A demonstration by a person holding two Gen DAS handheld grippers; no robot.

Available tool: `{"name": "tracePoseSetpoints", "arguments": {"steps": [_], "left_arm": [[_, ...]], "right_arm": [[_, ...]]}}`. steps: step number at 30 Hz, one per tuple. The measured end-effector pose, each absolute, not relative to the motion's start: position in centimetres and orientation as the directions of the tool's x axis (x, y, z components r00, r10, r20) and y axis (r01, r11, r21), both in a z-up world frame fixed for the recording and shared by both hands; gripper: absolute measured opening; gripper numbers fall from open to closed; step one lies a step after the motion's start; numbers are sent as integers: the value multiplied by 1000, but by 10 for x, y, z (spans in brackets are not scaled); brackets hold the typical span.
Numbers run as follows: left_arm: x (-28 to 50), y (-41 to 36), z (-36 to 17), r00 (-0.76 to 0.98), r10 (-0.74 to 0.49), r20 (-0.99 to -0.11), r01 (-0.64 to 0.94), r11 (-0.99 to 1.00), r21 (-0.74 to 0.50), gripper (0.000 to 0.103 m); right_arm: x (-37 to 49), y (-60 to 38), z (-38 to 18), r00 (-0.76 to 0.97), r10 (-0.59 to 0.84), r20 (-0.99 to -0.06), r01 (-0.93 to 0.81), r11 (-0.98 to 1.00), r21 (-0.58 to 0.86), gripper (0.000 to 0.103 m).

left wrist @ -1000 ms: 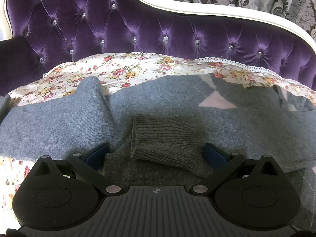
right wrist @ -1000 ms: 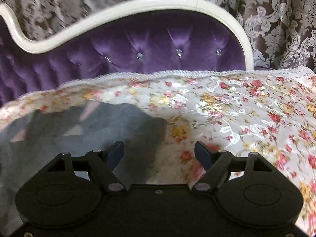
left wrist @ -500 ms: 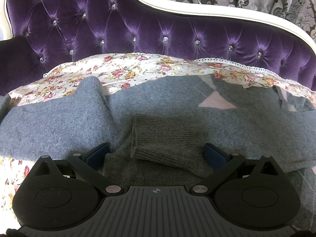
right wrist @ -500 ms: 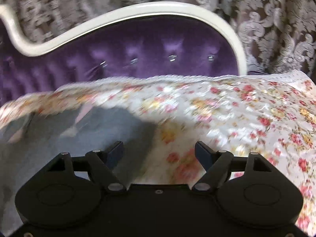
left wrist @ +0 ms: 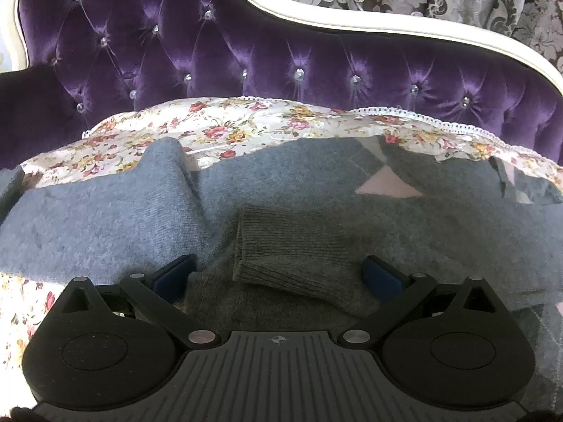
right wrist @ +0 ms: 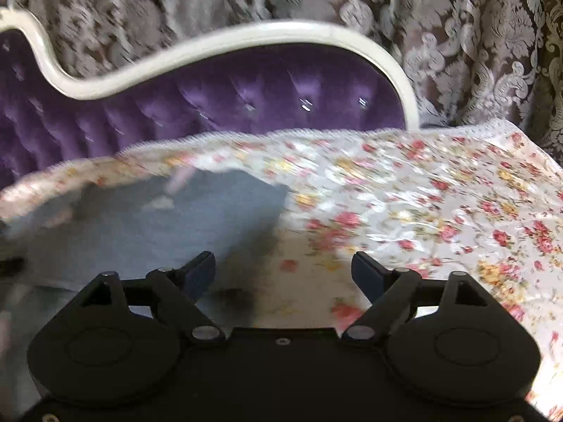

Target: Fold small clothes

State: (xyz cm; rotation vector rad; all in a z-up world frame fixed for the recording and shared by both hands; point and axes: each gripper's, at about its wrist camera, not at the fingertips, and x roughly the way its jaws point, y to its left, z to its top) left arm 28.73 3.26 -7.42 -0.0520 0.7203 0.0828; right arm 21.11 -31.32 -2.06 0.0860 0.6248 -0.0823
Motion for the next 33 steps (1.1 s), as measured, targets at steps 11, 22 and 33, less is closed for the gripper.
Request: {"name": "tracePoseSetpoints", "arguments": {"steps": [11,22,33], "left_arm": [[245,81,-38,747,53,-662,-69,998,2,93],[223,235,-20,683,183,-707,-324,944,-68,93],[228,331,-24,654,283,-702,-475,876,-90,86]], "right_arm": [[149,-218,-9,811,198,-551,-151,980,130,92],[146,-153,-37,756,365,-543,-302,931,205,92],[147,-120,-67,739,292,-607,-311,947,76,97]]}}
